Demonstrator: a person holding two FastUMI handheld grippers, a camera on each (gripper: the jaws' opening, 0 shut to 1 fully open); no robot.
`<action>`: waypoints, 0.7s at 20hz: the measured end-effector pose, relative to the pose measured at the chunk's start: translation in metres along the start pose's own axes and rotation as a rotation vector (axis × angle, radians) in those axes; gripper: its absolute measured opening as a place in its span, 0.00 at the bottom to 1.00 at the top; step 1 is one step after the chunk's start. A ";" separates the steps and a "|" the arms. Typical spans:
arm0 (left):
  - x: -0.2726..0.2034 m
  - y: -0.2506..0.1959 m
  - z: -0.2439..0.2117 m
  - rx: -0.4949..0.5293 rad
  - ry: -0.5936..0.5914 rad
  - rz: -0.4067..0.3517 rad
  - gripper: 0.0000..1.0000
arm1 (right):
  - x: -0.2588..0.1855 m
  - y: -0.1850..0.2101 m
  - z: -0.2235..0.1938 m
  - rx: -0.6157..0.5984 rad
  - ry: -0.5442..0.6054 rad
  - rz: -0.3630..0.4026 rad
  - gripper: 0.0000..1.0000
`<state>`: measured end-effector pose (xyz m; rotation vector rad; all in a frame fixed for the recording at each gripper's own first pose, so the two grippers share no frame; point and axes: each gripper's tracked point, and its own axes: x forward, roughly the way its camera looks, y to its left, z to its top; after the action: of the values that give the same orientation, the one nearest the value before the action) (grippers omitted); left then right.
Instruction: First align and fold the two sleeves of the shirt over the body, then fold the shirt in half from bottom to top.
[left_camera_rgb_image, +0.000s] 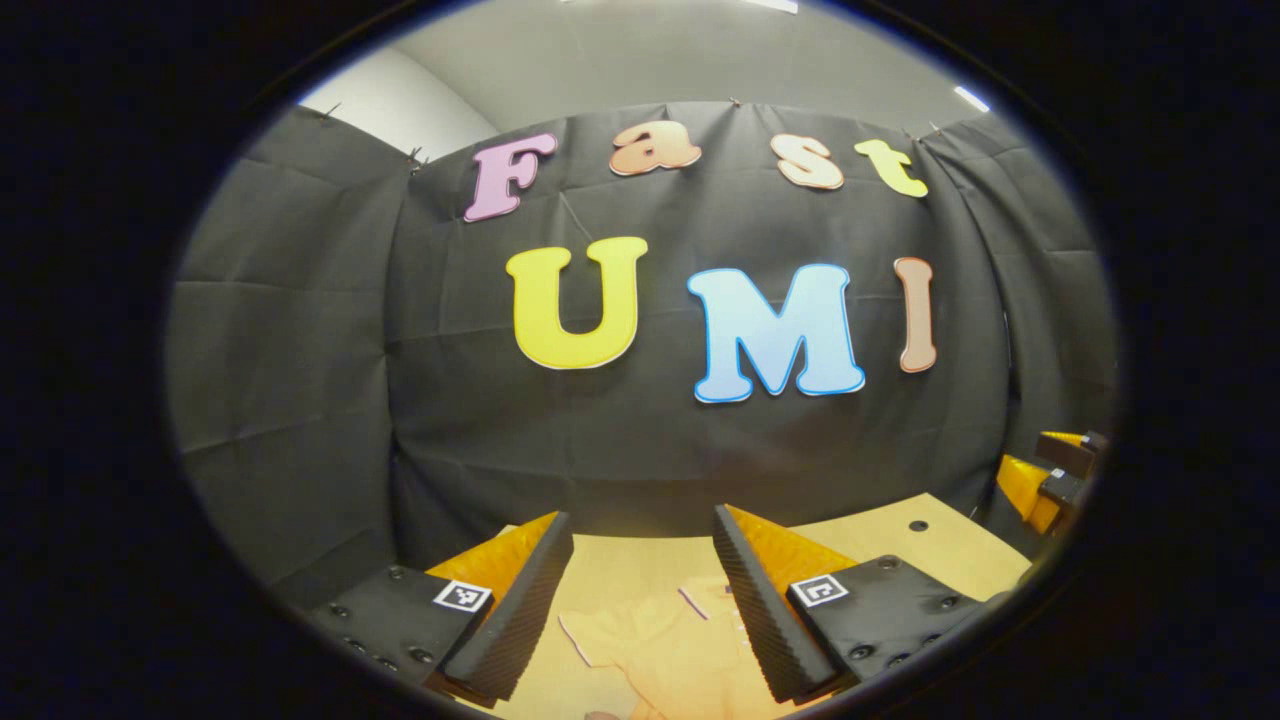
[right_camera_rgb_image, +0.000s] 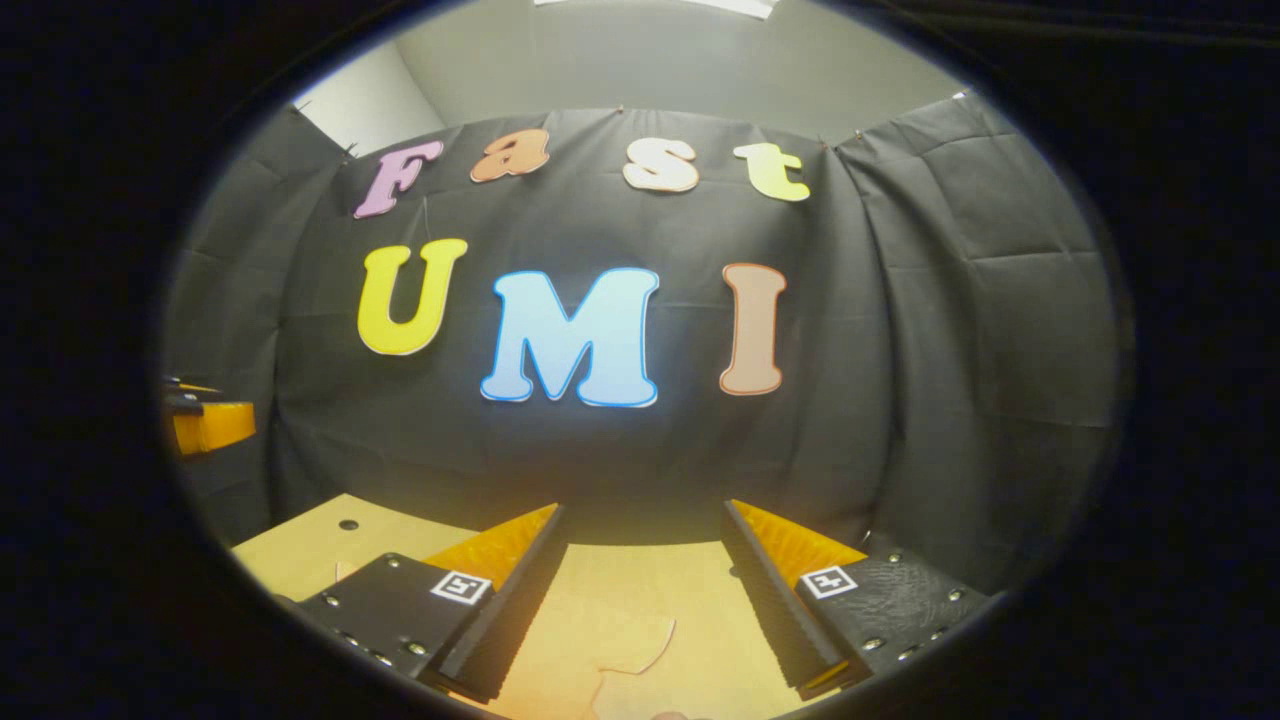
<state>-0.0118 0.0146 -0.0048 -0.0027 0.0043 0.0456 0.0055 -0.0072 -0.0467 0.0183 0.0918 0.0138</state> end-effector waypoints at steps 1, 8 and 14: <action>-0.001 0.001 0.000 -0.001 0.000 0.002 0.94 | 0.003 -0.002 -0.011 -0.002 0.022 0.000 0.97; -0.006 0.008 0.000 0.004 -0.002 0.019 0.94 | 0.032 -0.017 -0.096 0.037 0.189 -0.021 0.94; -0.010 0.029 -0.005 0.003 0.011 0.058 0.93 | 0.063 -0.027 -0.172 0.099 0.354 -0.051 0.97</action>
<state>-0.0232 0.0429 -0.0098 -0.0003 0.0157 0.1040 0.0526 -0.0303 -0.2246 0.1120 0.4464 -0.0383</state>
